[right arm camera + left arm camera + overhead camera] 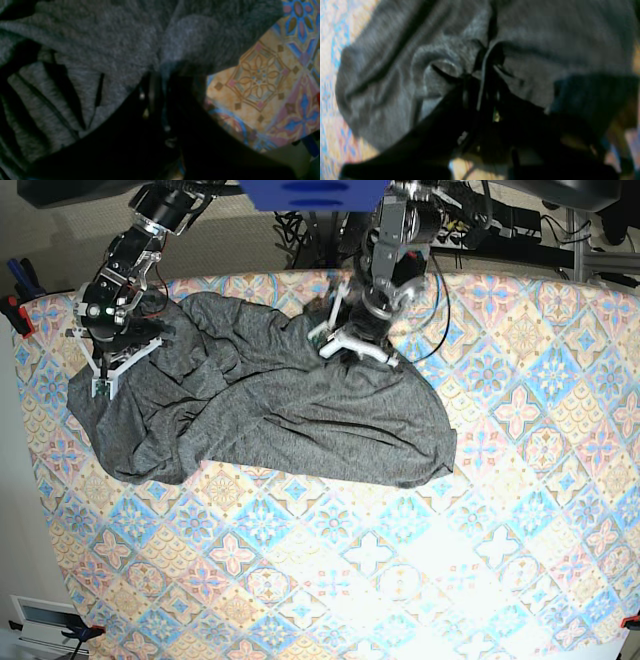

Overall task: Layout the t-shirt on the table in an organized manner, then fold the t-shirt properly
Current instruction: 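Pull the grasped edge with the left gripper toward the shirt's corner, then press and smooth the shirt edges with both grippers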

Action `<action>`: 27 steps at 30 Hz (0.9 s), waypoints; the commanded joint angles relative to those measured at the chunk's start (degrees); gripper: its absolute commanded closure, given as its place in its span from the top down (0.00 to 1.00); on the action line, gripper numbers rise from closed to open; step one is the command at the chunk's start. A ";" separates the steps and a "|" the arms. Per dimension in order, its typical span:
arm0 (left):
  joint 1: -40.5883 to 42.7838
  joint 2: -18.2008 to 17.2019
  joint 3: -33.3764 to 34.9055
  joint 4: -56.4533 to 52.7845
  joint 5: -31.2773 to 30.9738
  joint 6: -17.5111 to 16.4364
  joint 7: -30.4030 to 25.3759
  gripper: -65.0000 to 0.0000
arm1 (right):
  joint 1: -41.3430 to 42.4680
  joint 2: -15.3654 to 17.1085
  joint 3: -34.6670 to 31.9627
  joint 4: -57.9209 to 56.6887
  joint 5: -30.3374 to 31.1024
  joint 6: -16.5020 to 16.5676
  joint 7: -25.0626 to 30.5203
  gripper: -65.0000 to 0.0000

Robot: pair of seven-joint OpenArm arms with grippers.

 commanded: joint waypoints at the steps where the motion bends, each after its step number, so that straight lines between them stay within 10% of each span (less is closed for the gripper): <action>1: 1.76 -0.30 -0.21 2.40 0.01 -2.42 3.43 0.06 | 0.46 0.54 0.10 1.32 0.04 -0.06 1.64 0.00; 17: 5.54 -0.30 -12.95 15.15 -17.13 -2.42 3.78 0.06 | -0.60 0.45 2.65 6.33 -0.13 -0.06 7.88 0.00; 27: 5.45 -0.30 -20.43 15.15 -22.05 -2.42 3.78 0.06 | 0.55 -2.98 2.21 7.91 -13.41 -0.06 17.46 0.00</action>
